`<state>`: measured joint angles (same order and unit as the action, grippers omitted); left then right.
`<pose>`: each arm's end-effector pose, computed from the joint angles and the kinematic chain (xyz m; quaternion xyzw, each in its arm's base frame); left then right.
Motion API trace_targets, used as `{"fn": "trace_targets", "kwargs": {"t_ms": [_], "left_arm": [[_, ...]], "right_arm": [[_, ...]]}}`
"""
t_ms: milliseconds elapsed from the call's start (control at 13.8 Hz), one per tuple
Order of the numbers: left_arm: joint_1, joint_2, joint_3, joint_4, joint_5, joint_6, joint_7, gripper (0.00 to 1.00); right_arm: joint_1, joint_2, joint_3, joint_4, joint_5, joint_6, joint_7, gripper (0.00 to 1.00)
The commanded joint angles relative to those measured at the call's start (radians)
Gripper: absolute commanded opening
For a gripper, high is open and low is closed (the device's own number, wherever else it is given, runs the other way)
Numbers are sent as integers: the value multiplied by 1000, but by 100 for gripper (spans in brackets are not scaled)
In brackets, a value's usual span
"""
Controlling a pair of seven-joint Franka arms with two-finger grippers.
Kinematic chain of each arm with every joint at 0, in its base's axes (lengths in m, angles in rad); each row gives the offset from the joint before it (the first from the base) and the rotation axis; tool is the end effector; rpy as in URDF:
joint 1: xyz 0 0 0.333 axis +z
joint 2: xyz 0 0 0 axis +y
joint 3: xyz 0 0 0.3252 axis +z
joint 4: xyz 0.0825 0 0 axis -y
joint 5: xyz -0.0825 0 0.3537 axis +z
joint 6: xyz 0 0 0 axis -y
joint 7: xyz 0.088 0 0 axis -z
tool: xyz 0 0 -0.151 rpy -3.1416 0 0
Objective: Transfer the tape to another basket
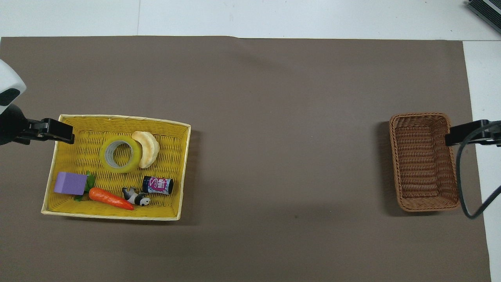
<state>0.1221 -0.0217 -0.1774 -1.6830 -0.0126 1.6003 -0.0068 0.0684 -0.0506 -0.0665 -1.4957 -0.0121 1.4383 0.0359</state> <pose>0.5129 -0.0311 0.5539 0.9992 -0.0238 -0.0308 0.0034 0.4935 -0.0020 0.6365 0.9998 -0.0177 -0.0034 0.0044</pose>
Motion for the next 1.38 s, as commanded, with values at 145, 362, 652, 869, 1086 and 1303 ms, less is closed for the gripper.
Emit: {"fn": "trace_targets", "kwargs": {"t_ms": [145,362,652,869,1086,1303], "left_arm": [[16,-41,-4,-53,2,35,10,100],[17,-41,-2,-60,2,41,-2,100],[30,-43,-4,-133,2,116,1,100],[36,-44,-2,-200,2,203,5,100],[50,-24,-2,-288,0,312,4,100],[62,-2,0,-392,0,450,5,100]], "right_arm": [[-10,-6,4,-8,3,2,-24,100],[-10,-5,4,-8,3,2,-24,100],[-10,-5,4,-8,3,2,-24,100],[-10,-5,4,-8,3,4,-24,100],[-10,-5,4,-8,3,2,-24,100],[-10,-5,4,-8,3,4,-24,100]]}}
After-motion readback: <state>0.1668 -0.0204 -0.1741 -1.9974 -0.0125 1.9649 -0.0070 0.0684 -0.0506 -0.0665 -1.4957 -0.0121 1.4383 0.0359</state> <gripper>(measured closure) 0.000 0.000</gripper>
